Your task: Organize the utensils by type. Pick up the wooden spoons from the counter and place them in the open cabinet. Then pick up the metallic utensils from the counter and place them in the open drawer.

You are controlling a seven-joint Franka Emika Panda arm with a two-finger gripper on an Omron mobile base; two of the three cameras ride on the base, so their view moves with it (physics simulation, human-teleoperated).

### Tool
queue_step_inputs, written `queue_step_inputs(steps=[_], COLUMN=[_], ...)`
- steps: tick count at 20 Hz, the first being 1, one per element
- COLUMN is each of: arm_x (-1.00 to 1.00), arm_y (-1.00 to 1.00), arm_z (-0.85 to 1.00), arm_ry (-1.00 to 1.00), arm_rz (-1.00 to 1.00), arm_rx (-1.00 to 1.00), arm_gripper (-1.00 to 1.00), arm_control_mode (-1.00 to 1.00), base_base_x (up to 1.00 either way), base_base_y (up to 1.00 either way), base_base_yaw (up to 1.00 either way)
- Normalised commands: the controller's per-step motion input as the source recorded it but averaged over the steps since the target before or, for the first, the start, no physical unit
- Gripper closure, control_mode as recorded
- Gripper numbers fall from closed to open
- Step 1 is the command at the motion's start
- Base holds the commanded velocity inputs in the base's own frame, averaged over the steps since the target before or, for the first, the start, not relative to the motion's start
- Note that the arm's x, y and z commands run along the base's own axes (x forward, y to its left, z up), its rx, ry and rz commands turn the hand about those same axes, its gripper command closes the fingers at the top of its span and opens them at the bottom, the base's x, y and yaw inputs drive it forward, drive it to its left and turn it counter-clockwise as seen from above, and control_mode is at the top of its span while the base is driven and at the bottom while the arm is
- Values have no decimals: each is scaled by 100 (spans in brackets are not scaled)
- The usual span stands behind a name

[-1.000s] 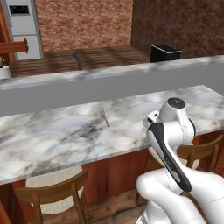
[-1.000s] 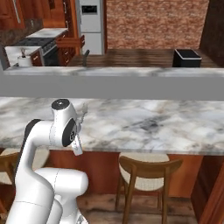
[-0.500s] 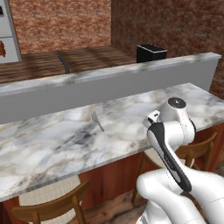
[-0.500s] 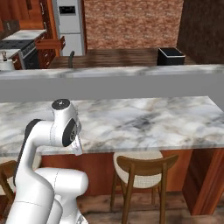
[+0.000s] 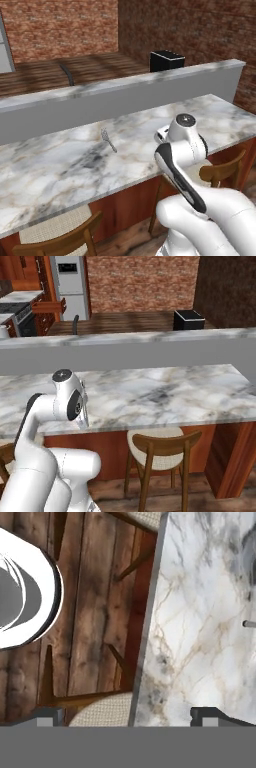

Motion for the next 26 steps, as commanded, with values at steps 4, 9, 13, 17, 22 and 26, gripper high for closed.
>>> queue_step_inputs(steps=[4, 9, 13, 17, 22, 26], arm_x=[87, 90, 72, 48, 19, 0], arm_y=[48, 38, 3, 0, 0, 6], arm_z=[0, 0, 7, 36, 47, 42], arm_ry=[1, 5, 1, 1, 6, 13], arm_rz=[-4, 3, 23, 30, 28, 22], arm_rx=[-4, -4, 0, 0, 0, -9], arm_gripper=[-100, -100, -100, -100, -100, -100], arm_control_mode=[-100, -100, -100, -100, -100, -100], base_base_x=[0, 0, 0, 0, 0, 0], base_base_y=[0, 0, 0, 0, 0, 0], base_base_yaw=[0, 0, 0, 0, 0, 0])
